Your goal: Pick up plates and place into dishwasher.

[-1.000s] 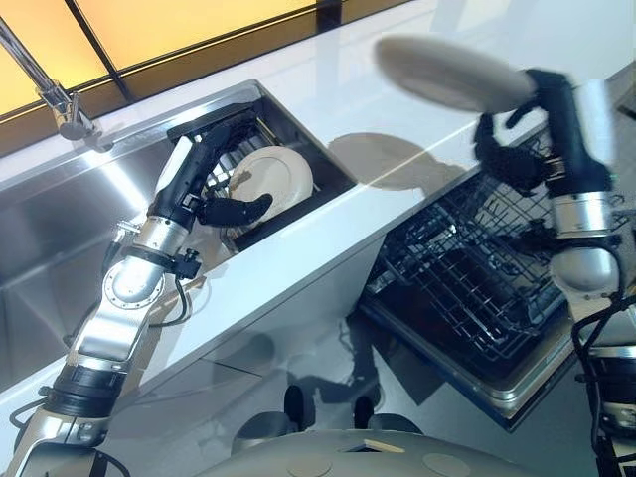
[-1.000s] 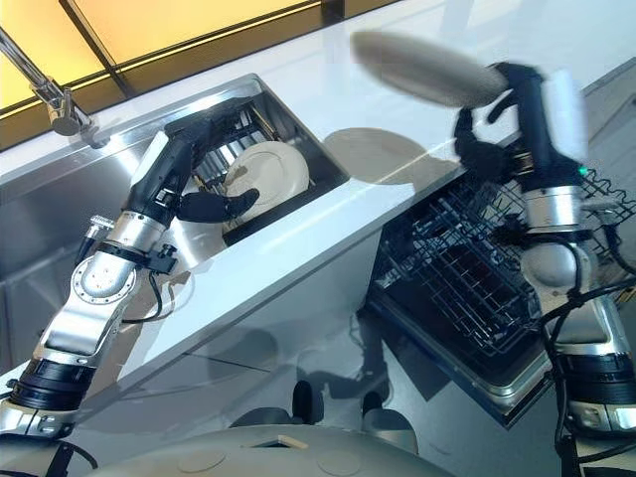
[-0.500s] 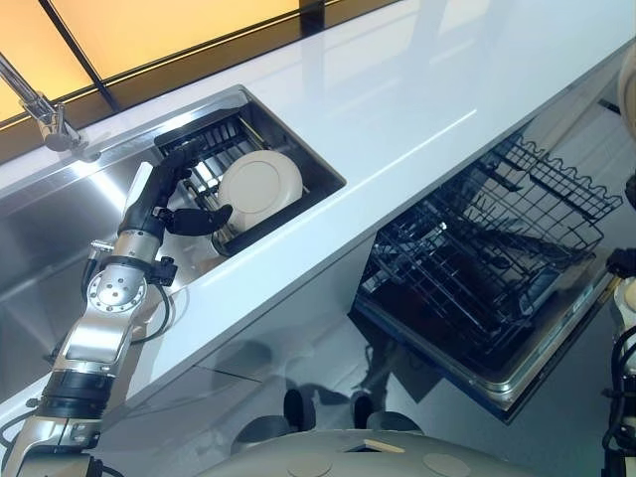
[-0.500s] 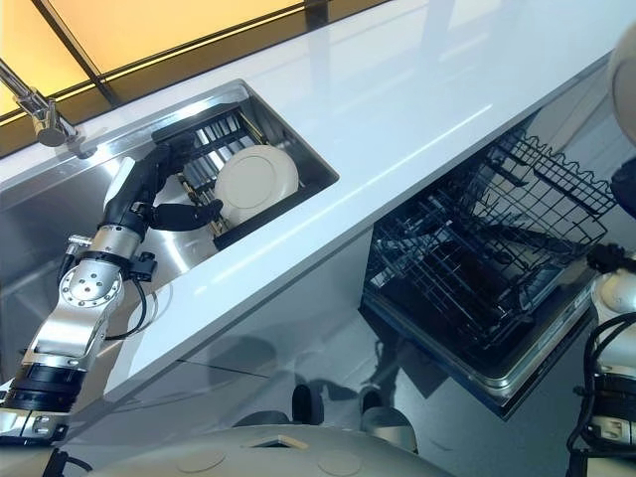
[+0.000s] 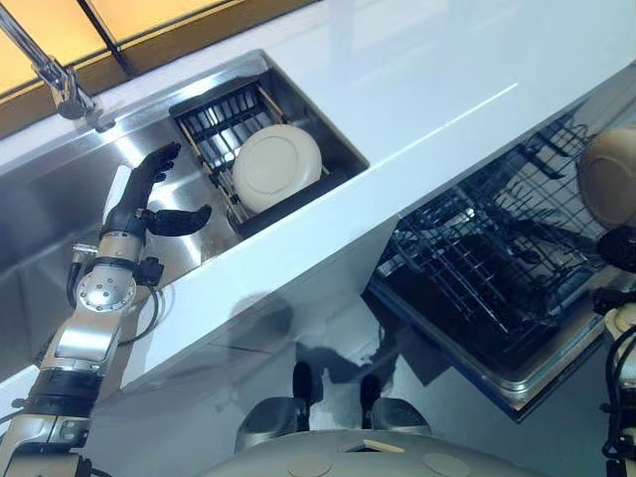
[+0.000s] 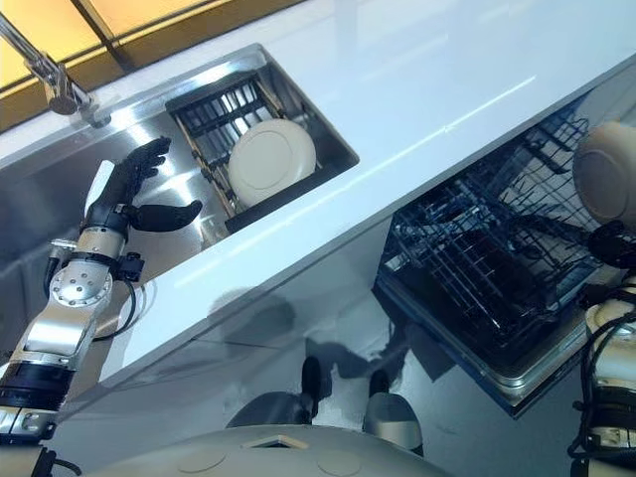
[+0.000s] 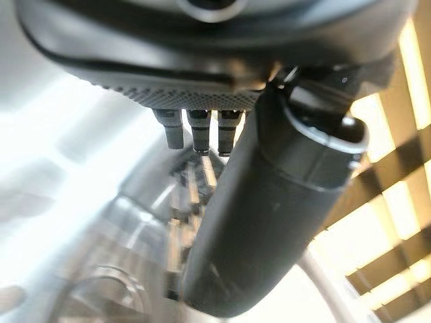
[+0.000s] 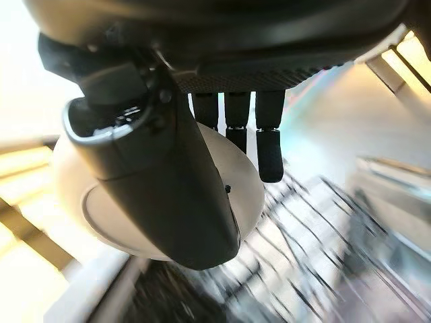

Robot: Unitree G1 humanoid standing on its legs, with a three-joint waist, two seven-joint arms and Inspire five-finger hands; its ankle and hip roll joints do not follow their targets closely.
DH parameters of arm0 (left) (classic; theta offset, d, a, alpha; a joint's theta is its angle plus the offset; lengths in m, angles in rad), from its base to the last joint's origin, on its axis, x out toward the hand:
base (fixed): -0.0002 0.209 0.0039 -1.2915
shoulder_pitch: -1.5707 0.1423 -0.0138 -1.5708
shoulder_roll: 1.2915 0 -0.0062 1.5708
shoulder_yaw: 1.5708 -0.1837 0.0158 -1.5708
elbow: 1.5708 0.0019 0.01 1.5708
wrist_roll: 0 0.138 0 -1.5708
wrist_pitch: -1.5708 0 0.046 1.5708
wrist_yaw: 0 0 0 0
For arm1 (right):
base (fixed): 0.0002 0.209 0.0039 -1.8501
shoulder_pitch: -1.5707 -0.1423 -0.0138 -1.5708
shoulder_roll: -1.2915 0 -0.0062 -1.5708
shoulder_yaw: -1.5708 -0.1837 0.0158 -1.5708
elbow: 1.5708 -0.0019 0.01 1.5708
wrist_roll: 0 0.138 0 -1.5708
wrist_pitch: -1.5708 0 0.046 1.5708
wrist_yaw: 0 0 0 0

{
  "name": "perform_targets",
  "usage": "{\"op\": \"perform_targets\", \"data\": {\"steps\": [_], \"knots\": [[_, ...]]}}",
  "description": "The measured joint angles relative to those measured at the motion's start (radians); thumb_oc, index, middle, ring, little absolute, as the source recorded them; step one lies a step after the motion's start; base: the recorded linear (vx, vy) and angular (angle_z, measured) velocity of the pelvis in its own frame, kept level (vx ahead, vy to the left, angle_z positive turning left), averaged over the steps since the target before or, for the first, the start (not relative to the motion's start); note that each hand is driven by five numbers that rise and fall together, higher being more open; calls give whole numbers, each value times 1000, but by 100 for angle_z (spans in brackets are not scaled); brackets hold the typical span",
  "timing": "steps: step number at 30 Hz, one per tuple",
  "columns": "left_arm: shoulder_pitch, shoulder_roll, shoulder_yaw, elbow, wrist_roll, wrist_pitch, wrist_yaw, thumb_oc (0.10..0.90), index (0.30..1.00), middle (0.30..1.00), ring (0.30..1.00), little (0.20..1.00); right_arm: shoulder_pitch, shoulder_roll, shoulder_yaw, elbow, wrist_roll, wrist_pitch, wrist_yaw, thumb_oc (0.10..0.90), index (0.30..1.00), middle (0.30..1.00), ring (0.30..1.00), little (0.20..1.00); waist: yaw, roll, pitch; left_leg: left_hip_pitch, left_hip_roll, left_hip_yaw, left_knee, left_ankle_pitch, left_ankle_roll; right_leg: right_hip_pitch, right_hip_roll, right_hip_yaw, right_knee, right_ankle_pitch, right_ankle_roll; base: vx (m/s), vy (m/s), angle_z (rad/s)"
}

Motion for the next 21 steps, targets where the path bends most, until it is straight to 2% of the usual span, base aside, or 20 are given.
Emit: {"op": "perform_targets", "data": {"steps": [2,7,12,17,18,19,21], "knots": [[-24,19,5,0,-2,-1,12,800,900,900,900,900,-59,-11,42,39,-2,33,1,100,300,300,300,200,11,8,40,-31,1,-1,25,-1,-1,-33,-2,-16,38,-13,-5,-88,-112,19],[-64,67,8,0,-9,-5,28,800,900,900,900,900,-181,-65,110,134,-18,114,25,100,300,300,300,200,60,14,93,-89,0,-2,67,-5,-7,-112,-11,-34,155,-68,-14,-66,-87,15],[-128,118,8,3,-50,-11,36,800,900,900,900,900,-348,-167,193,251,-44,234,67,100,300,300,300,200,103,13,143,-146,0,-4,116,-9,-13,-184,-17,-47,257,-109,-31,-66,-58,11],[-166,135,8,4,-58,-12,49,800,900,900,900,900,-459,-197,264,276,-97,329,122,100,300,300,300,200,105,13,170,-157,3,-18,141,-13,-19,-187,-11,-51,281,-119,-39,-48,-25,8],[-169,135,8,4,-68,-12,50,800,900,900,900,900,-471,-198,271,287,-110,340,132,240,420,420,420,340,105,13,170,-157,3,-18,143,-13,-19,-186,-11,-50,282,-119,-39,-50,16,1],[-173,135,8,4,-73,-12,50,800,900,900,900,900,-483,-201,290,296,-124,358,146,800,900,900,900,900,105,13,170,-157,3,-18,144,-13,-19,-186,-12,-50,283,-119,-39,-37,19,2],[-180,135,8,4,-74,-13,50,800,900,900,900,900,-493,-204,300,292,-129,373,165,800,900,900,900,900,104,13,170,-157,2,-20,146,-13,-19,-186,-12,-48,286,-119,-39,0,0,0]]}}
